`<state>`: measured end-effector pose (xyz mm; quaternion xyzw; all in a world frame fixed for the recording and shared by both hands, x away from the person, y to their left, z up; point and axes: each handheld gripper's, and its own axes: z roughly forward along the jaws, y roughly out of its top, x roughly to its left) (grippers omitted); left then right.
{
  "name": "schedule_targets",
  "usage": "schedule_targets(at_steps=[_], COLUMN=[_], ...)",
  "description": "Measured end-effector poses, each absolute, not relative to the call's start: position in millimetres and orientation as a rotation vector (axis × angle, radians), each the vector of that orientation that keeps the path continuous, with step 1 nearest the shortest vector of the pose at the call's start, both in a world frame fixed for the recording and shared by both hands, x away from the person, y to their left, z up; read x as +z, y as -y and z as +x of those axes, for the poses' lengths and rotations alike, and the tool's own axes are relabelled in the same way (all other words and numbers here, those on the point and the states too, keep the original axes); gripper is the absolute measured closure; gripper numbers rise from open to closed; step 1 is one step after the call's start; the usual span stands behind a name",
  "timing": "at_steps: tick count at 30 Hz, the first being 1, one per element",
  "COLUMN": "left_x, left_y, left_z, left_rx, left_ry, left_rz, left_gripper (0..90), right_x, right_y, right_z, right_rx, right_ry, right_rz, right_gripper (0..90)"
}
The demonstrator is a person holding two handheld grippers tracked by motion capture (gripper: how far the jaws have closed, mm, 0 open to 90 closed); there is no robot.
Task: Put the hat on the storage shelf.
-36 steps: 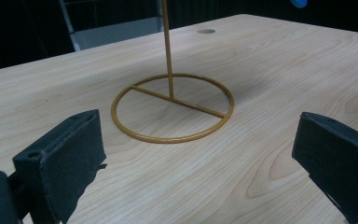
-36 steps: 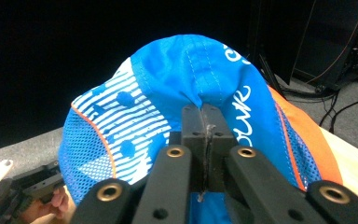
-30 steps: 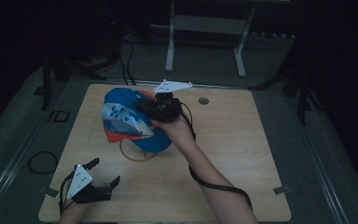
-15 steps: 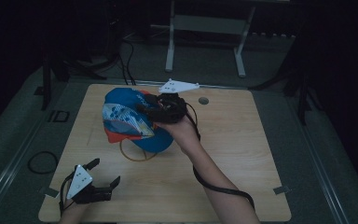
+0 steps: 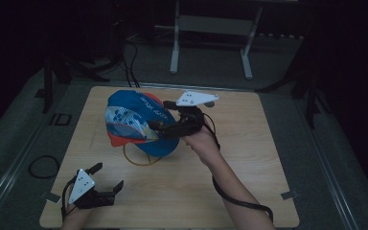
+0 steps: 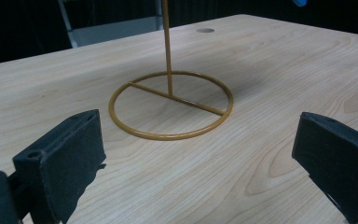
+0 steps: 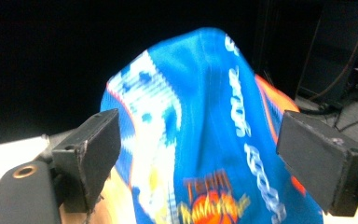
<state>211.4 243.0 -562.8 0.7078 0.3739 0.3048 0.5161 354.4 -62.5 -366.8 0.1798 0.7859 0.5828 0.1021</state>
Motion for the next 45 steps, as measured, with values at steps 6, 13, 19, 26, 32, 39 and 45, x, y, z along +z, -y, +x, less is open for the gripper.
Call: schedule_targets(at_steps=[6,13,19,26,32,39,45], left_x=[-563.5,-564.2,-564.6,-564.7,-565.1,-565.4,-565.8], left_y=[-241.6,-240.4,-241.9,-242.8,-242.7,-243.0,-243.0], left_z=[211.4,211.4,211.0,211.2,211.5,211.8,212.0], left_rx=[0.733,0.729,0.729,0.733,0.733,0.733,0.731], left_ry=[-0.894,-0.894,-0.898,-0.900,-0.902,-0.902,-0.900], left_rz=[1.713,1.713,1.708,1.710,1.711,1.712,1.712], left_gripper=[2.6,2.5,2.5,2.5,2.5,2.5,2.5], right_x=[-384.9,-403.9,-419.9,-441.8,-461.7,-488.1,-505.1], right_y=[79.0,96.3,112.5,131.9,148.8,163.0,172.6], right_z=[349.3,346.7,341.9,337.2,336.4,335.7,333.9], right_rx=[1.704,1.655,1.626,1.601,1.600,1.579,1.554], right_ry=[-2.351,-2.362,-2.364,-2.391,-2.397,-2.414,-2.437], right_rz=[0.534,0.545,0.563,0.578,0.615,0.649,0.650], right_gripper=[13.6,13.7,13.9,14.1,14.2,14.3,14.6])
